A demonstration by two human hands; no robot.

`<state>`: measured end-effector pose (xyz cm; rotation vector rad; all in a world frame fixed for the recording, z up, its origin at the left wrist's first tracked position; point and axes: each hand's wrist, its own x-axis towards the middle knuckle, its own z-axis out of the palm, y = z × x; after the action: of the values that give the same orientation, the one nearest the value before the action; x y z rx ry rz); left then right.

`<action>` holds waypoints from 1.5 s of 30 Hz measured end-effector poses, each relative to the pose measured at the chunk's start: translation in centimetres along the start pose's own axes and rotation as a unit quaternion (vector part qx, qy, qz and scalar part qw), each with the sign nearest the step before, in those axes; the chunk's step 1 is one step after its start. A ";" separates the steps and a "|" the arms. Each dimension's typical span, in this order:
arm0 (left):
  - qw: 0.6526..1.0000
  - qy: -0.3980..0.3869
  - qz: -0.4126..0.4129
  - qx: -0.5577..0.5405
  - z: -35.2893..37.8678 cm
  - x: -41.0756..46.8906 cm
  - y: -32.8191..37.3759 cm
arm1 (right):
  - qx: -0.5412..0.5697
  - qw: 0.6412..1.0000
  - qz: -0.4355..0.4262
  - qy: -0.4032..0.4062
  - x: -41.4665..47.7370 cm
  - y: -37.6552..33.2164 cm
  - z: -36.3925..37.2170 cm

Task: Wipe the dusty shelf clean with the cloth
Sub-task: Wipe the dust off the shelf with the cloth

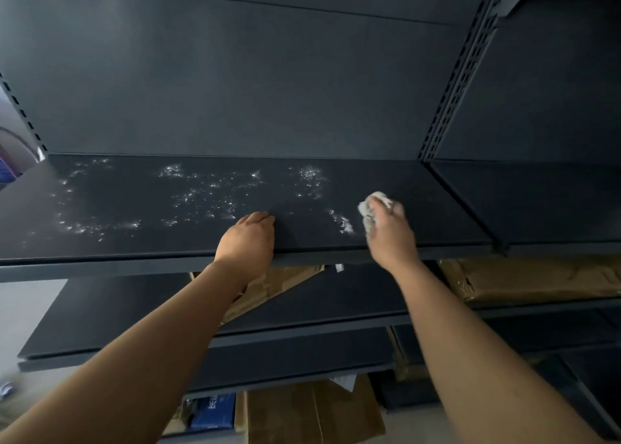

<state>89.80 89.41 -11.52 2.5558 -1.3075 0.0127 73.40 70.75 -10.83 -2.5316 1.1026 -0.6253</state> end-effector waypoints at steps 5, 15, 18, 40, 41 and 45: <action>1.000 -0.017 0.006 0.006 -0.4 -0.8 0.1 | 0.122 0.990 -0.060 -0.048 -1.8 -6.7 2.5; 1.000 -0.011 0.003 -0.015 -0.8 0.6 1.4 | 0.069 0.996 0.043 -0.022 -0.2 3.1 -2.3; 1.000 -0.004 0.011 -0.022 -0.6 1.6 2.4 | 0.057 0.991 0.118 0.029 1.3 5.9 -3.0; 0.997 0.062 -0.050 -0.010 1.3 8.6 3.8 | 0.021 0.996 0.082 -0.023 20.8 8.9 2.8; 0.997 0.064 -0.050 -0.009 1.4 8.6 3.8 | 0.018 0.997 0.069 -0.033 21.0 7.9 3.3; 0.996 0.073 -0.050 -0.003 1.5 8.6 4.0 | 0.036 0.995 -0.063 -0.062 19.3 2.8 5.2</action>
<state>91.56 79.98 -10.88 2.5594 -1.1233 0.1715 86.06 54.99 -11.41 -2.5535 0.8681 -0.5210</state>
